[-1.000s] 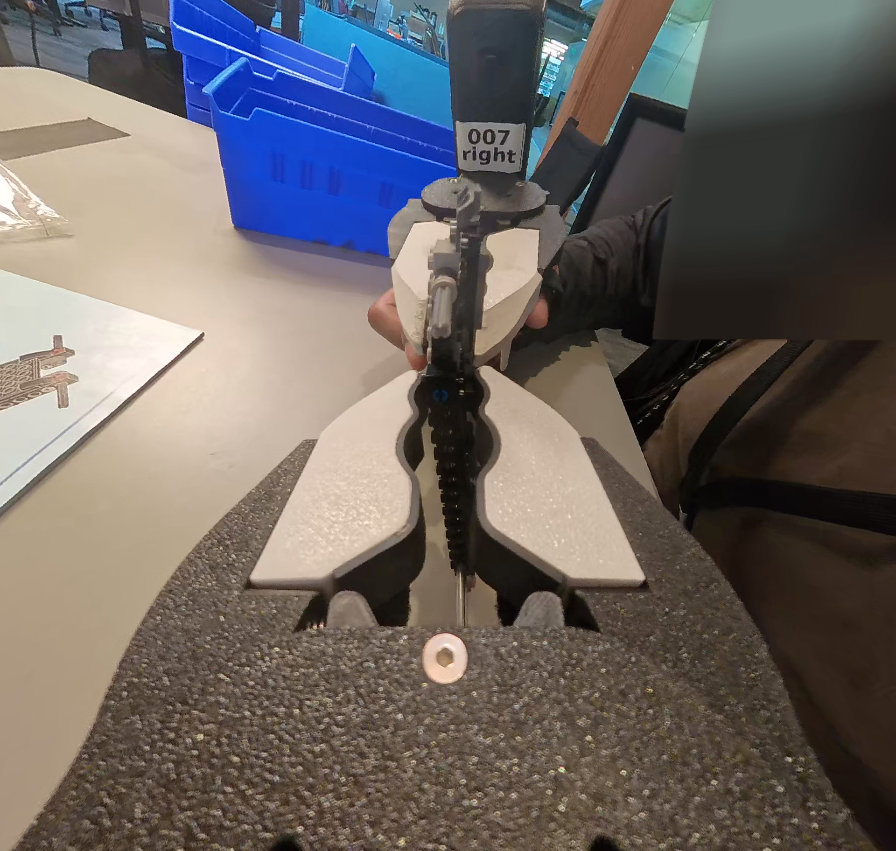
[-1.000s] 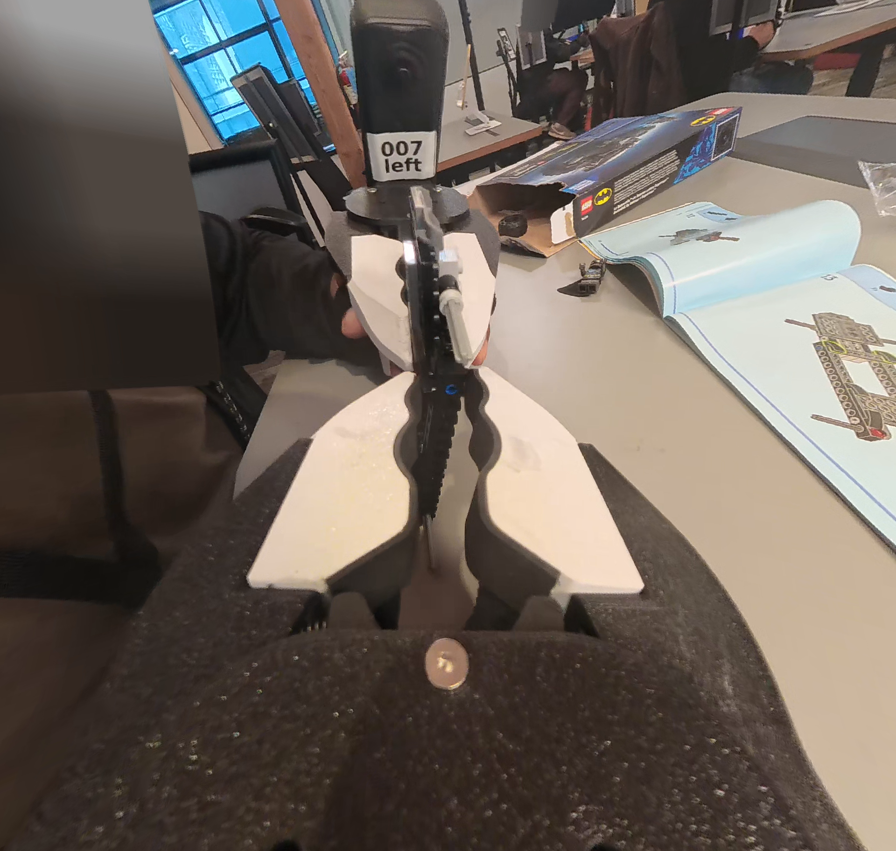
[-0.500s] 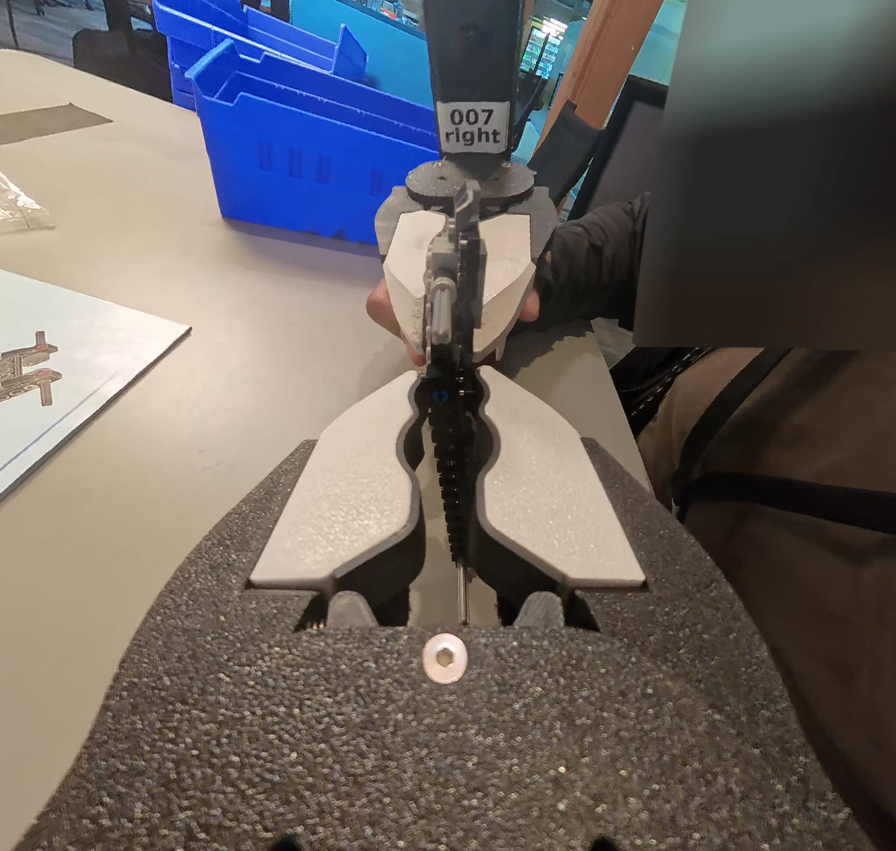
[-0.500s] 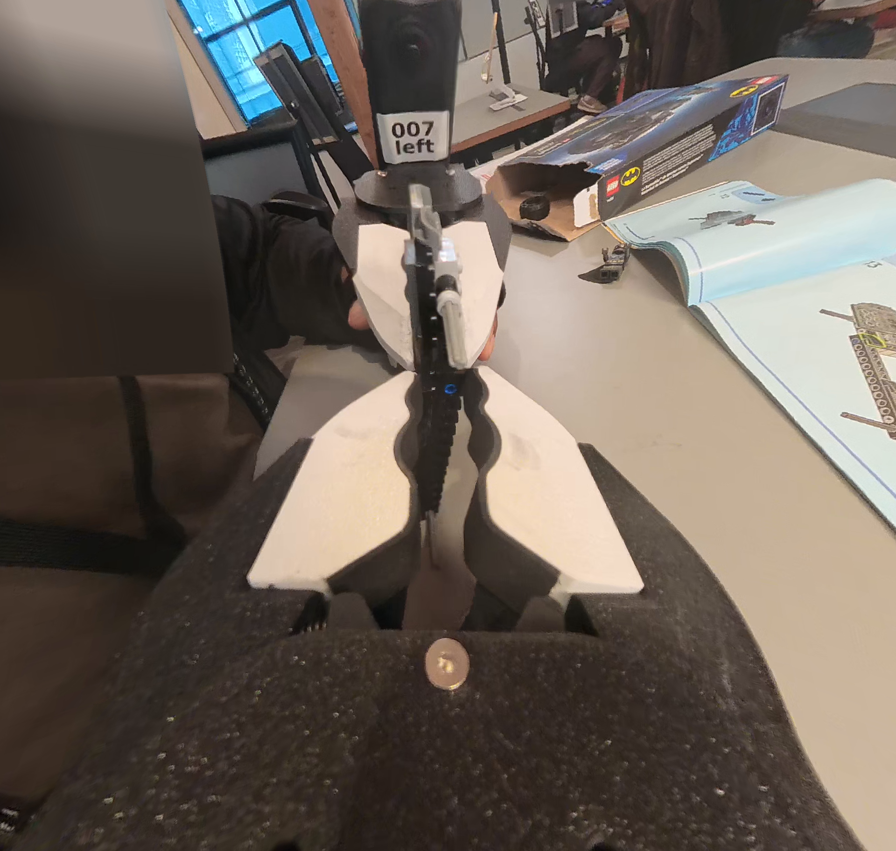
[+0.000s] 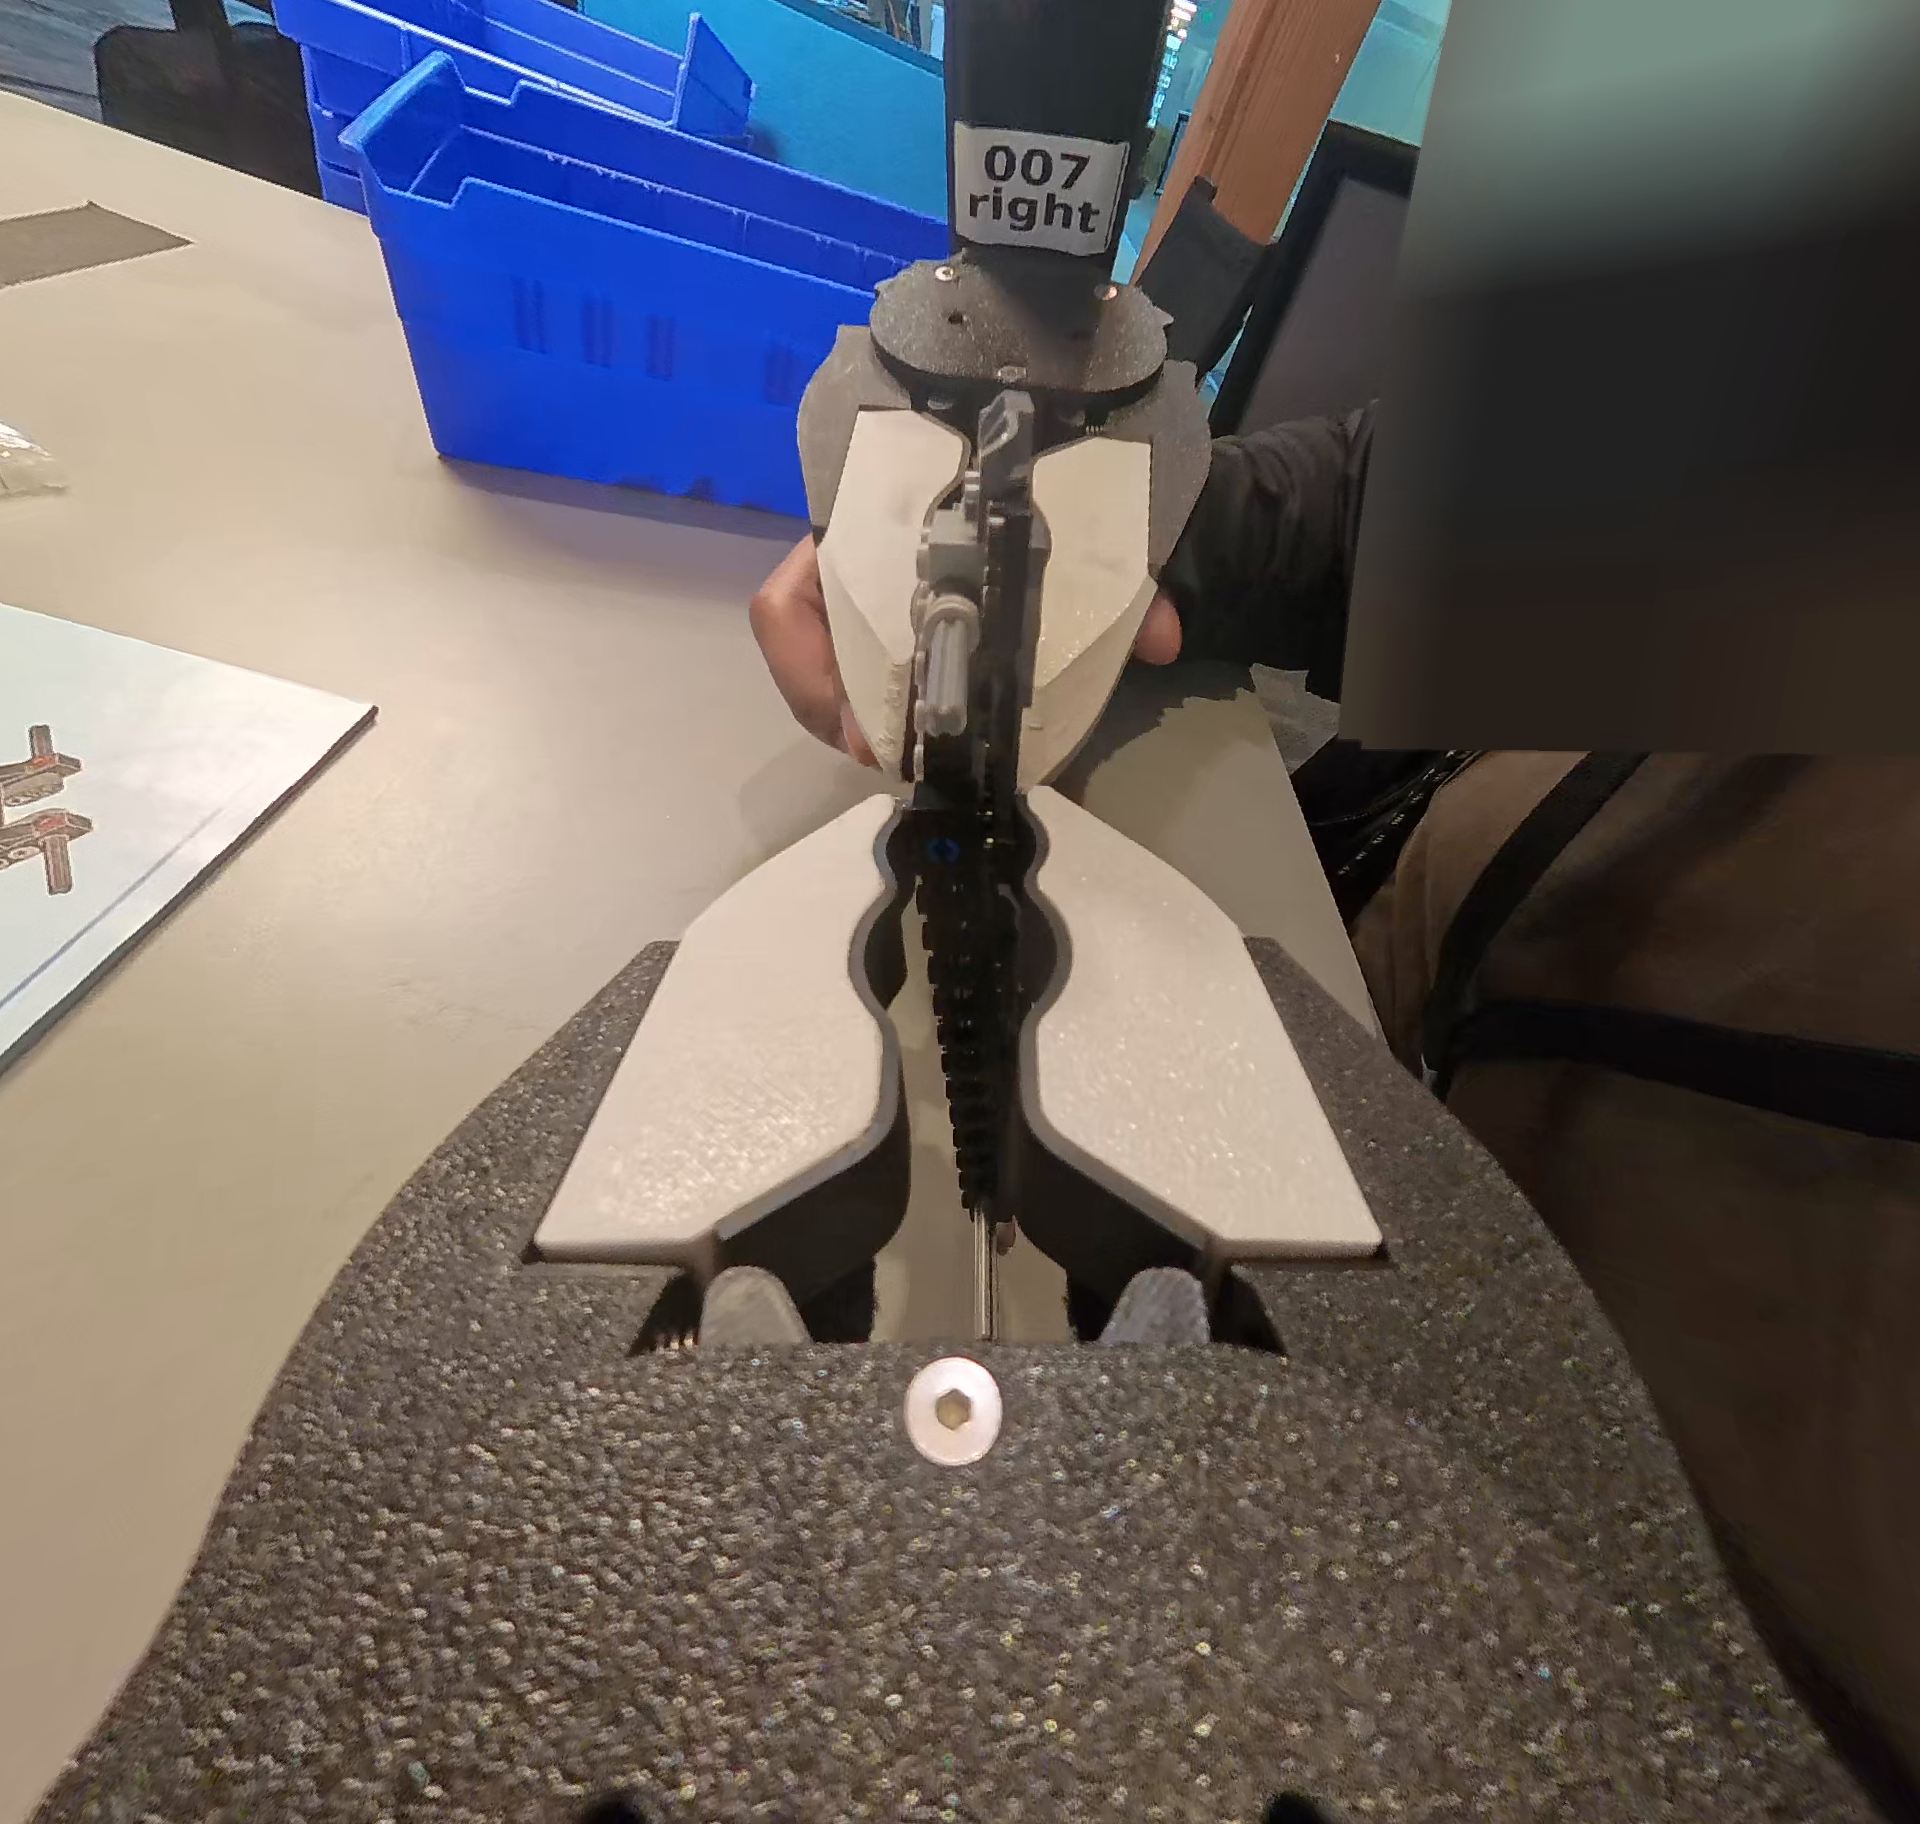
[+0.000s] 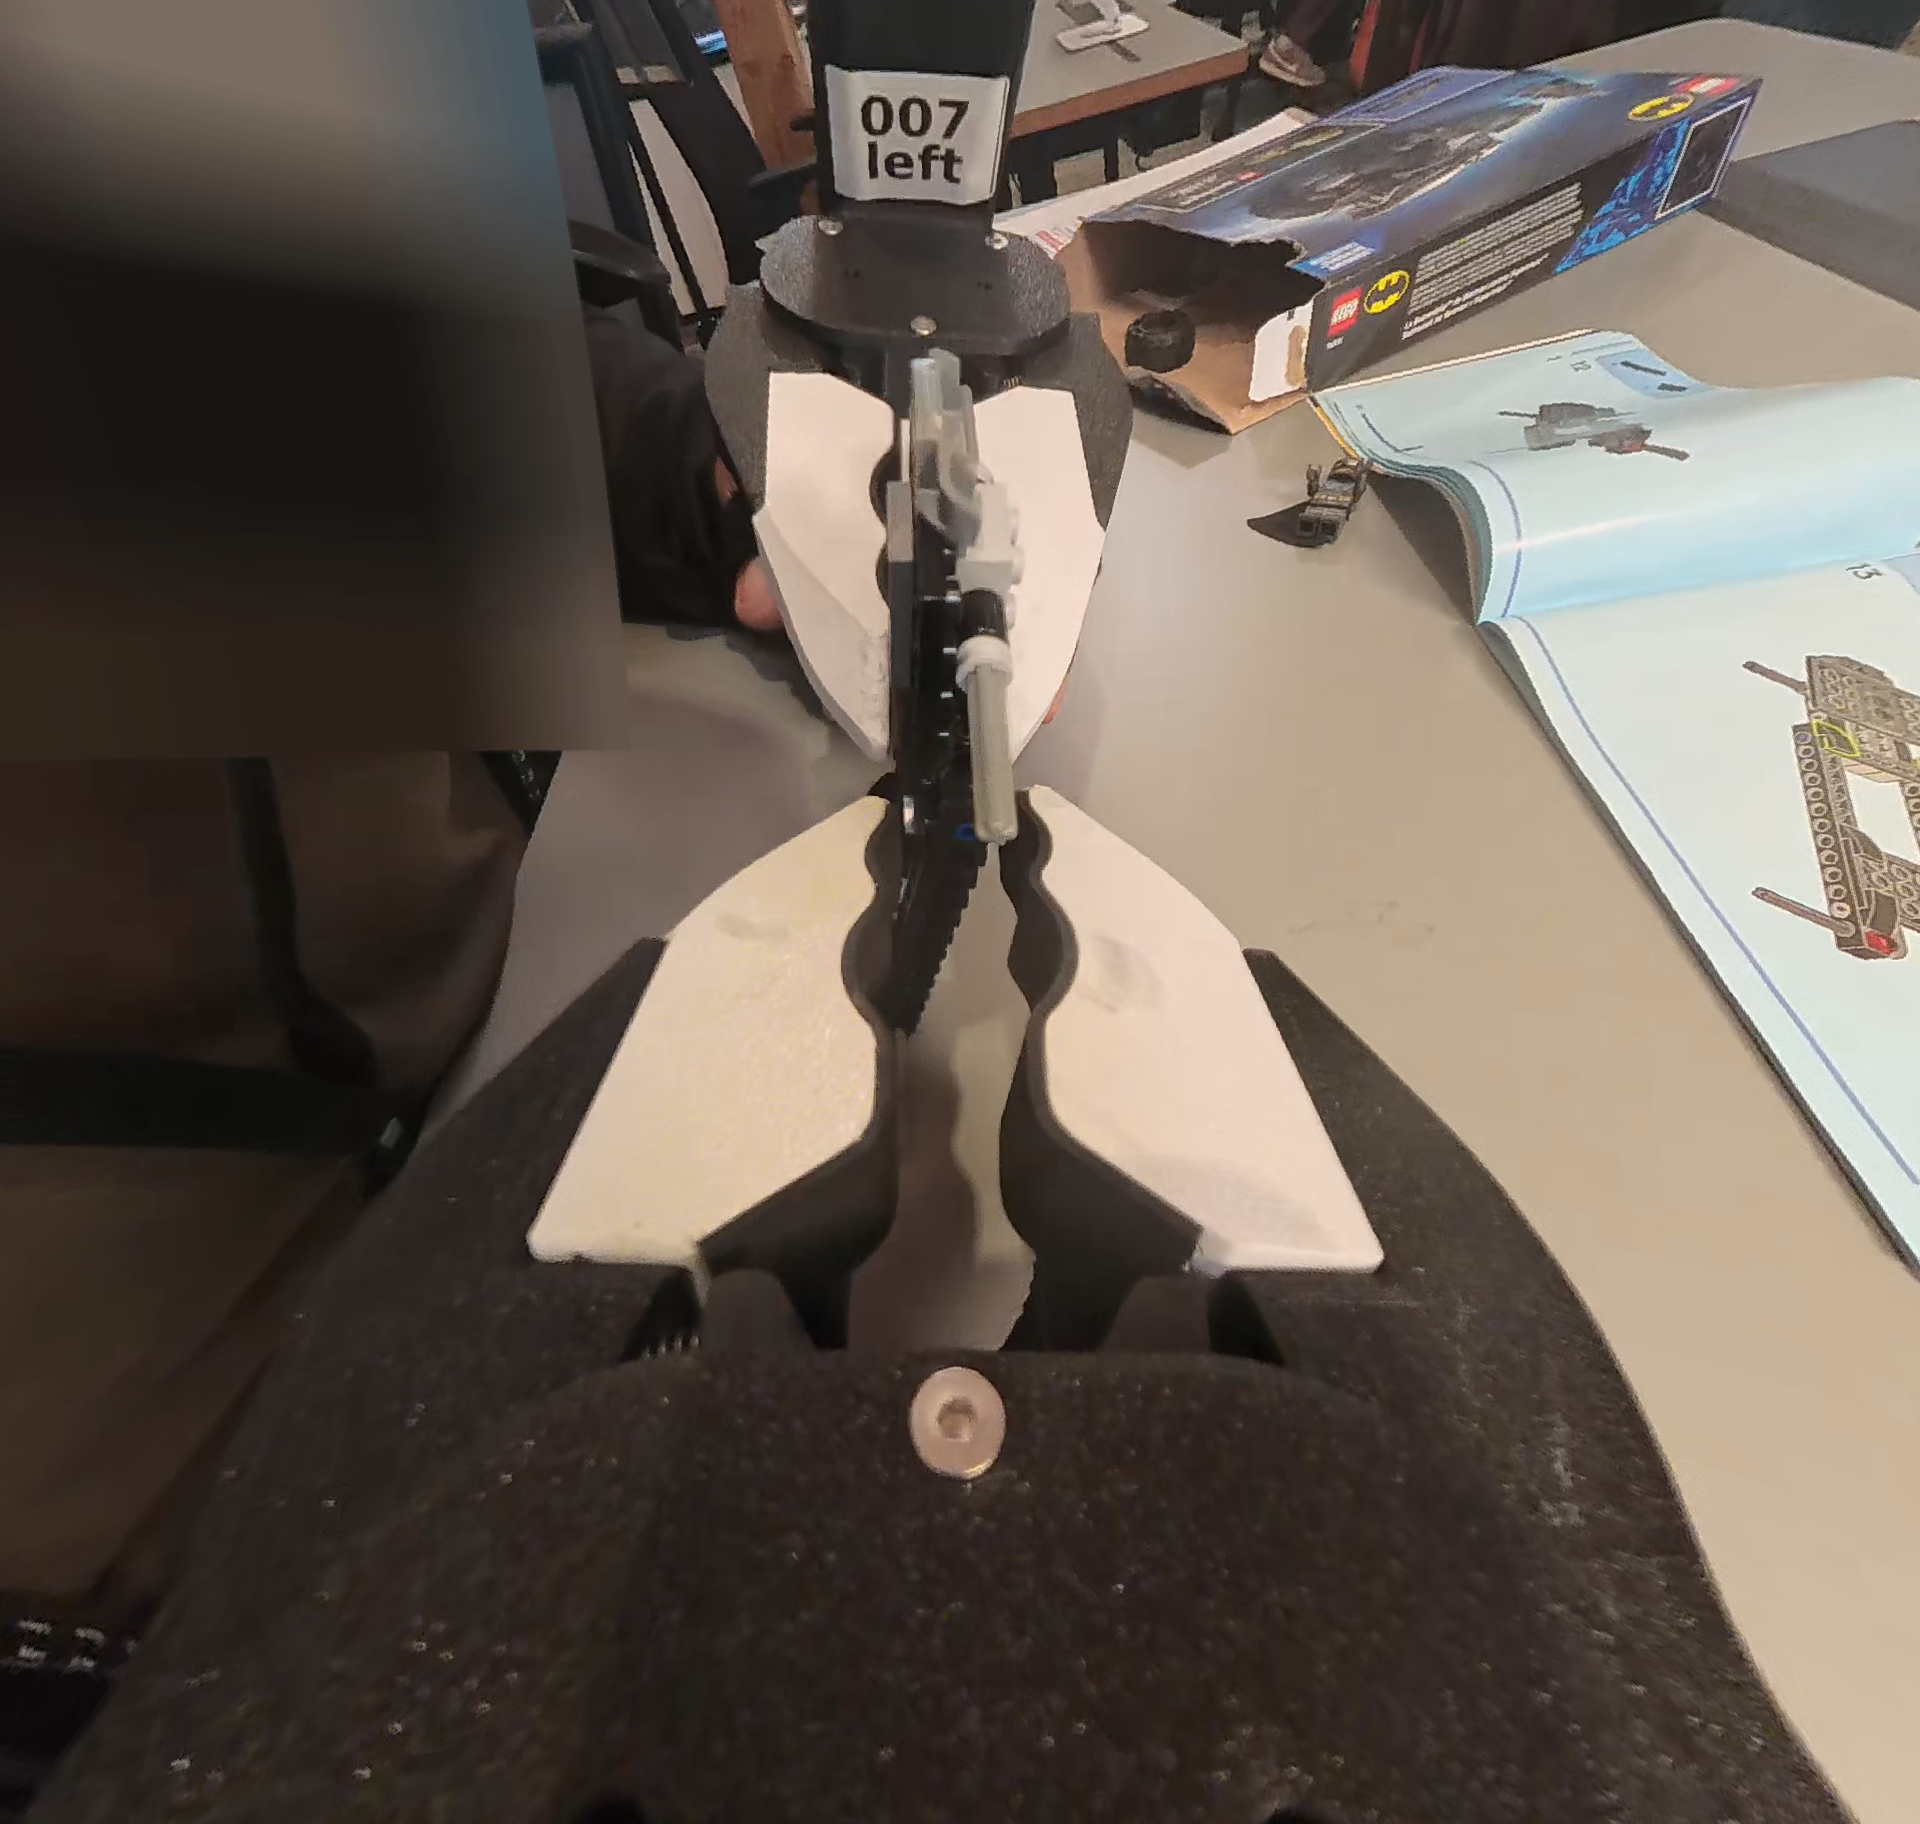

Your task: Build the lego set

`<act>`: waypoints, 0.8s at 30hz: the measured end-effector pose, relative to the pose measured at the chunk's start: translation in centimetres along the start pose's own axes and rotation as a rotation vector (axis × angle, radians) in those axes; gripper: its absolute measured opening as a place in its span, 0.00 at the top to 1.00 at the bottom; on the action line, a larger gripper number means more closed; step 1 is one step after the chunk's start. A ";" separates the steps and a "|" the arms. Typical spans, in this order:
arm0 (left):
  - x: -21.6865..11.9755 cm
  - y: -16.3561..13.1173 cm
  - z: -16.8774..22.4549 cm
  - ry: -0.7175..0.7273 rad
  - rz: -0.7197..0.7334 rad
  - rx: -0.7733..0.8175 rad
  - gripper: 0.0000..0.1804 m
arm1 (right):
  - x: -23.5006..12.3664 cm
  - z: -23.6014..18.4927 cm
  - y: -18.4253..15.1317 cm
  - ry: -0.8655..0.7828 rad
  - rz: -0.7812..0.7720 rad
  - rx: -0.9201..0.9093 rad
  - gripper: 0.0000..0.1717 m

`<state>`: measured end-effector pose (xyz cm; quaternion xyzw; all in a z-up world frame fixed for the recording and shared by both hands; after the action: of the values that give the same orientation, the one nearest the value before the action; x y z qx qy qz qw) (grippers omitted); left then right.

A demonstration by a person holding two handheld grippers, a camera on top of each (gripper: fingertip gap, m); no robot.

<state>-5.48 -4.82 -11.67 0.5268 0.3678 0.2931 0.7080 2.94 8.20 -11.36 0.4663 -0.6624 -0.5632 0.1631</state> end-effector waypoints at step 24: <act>0.4 0.2 0.7 -0.027 -0.019 -0.001 0.90 | 0.8 -0.7 -0.4 0.024 -0.046 0.005 0.90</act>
<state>-4.72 -4.81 -11.47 0.5267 0.3632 0.2797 0.7159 3.24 7.23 -11.78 0.4887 -0.6508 -0.5594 0.1570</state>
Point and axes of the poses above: each gripper's, where its closed fingertips meet, x out along the fingers, y out of its top, z = x × y across the jaws, the point moved 8 cm from there along -x, back along the fingers, and after that the axes turned 7 degrees about x, right-handed, at the moved point
